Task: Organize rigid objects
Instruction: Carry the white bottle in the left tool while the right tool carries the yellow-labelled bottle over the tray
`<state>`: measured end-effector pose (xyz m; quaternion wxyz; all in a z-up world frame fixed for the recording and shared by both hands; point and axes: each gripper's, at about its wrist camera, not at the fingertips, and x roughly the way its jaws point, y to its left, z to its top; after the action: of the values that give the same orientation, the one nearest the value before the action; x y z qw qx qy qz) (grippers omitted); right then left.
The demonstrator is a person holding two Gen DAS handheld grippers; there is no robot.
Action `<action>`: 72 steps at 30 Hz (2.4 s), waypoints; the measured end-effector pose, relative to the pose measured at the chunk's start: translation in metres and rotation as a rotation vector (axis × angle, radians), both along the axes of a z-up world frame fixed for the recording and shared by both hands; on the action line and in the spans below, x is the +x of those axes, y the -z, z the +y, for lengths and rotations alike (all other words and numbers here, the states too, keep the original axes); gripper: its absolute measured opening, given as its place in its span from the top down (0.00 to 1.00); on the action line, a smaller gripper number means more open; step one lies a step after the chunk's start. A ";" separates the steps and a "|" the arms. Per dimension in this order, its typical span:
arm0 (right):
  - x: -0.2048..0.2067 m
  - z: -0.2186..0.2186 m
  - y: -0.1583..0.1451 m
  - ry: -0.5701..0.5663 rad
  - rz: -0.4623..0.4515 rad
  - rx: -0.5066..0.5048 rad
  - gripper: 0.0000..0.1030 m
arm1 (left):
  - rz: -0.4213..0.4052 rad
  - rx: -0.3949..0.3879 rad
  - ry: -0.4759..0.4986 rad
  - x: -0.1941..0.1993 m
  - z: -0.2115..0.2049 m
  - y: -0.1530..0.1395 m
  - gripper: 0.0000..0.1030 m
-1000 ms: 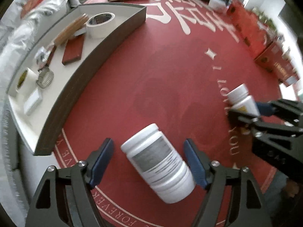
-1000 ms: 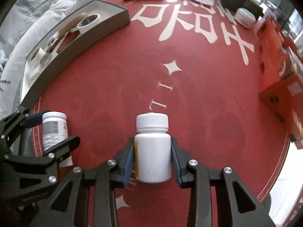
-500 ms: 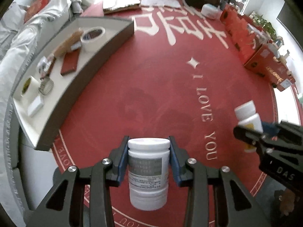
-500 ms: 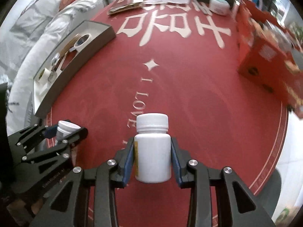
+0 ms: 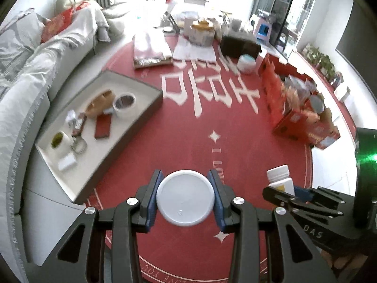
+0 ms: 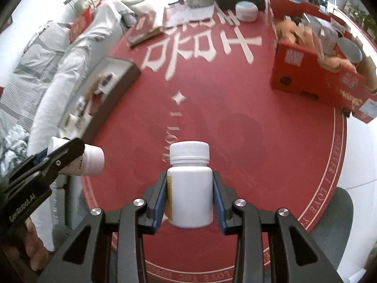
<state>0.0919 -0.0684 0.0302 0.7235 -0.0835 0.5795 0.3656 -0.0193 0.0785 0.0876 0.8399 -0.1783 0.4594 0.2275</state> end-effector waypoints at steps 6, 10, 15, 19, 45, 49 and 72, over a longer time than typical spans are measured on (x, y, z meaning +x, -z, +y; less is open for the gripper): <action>-0.002 0.028 -0.049 -0.064 -0.064 0.075 0.64 | -0.048 0.020 -0.083 -0.007 0.021 -0.041 0.59; 0.002 0.053 -0.087 -0.108 -0.094 0.137 0.64 | -0.130 0.040 -0.161 -0.015 0.047 -0.081 0.59; 0.010 0.085 -0.137 -0.158 -0.143 0.207 0.64 | -0.233 0.100 -0.234 -0.027 0.075 -0.135 0.59; 0.015 0.114 -0.179 -0.199 -0.178 0.266 0.64 | -0.286 0.164 -0.288 -0.037 0.095 -0.167 0.59; -0.027 0.226 -0.052 -0.353 -0.087 0.005 0.64 | 0.097 0.028 -0.533 -0.061 0.178 0.028 0.59; -0.027 0.242 -0.047 -0.372 -0.095 -0.021 0.64 | 0.106 0.019 -0.540 -0.060 0.187 0.035 0.59; -0.007 0.280 -0.013 -0.371 -0.055 -0.073 0.64 | 0.151 -0.014 -0.547 -0.045 0.220 0.060 0.59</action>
<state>0.0844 0.2121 0.0433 0.6559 -0.2251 0.5470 0.4689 -0.0646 0.2988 0.0278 0.7094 -0.2839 0.4572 0.4552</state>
